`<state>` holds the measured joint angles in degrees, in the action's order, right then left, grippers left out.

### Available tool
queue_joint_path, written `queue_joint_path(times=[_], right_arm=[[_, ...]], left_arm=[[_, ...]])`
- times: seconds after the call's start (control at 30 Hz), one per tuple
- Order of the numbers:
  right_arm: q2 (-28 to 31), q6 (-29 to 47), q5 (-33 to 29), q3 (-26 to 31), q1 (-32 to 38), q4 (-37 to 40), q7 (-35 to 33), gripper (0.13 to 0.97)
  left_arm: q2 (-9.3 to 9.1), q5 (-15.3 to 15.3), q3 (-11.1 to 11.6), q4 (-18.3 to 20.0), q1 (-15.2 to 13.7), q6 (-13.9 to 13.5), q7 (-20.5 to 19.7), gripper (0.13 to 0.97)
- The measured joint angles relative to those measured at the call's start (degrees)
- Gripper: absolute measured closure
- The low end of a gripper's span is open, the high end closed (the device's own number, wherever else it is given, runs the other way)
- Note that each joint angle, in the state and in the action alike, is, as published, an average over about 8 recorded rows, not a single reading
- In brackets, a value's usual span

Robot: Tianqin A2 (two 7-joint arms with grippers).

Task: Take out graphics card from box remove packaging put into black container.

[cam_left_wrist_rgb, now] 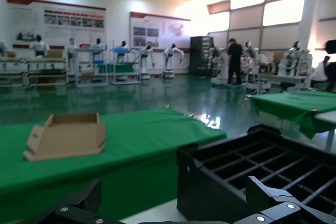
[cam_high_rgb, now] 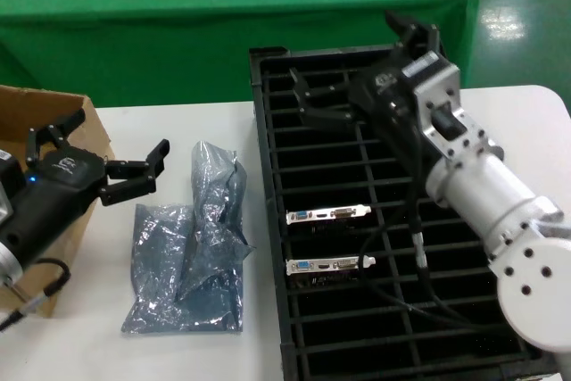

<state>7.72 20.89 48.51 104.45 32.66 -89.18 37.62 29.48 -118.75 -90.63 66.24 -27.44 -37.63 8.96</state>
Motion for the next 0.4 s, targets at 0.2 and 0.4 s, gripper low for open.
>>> queue_joint_path(times=[0.2, 0.4], right_arm=[[1.35, -2.96, 7.73, -1.82, -4.66, -0.35, -5.32, 0.129], [2.34, -5.17, 13.52, -3.16, -8.09, -0.62, -9.32, 0.129]], left_arm=[[-1.75, 2.22, -0.15, 3.62, 3.91, 5.36, -1.27, 0.132], [-3.04, 3.87, -0.26, 6.3, 6.79, 9.31, -2.22, 0.132]])
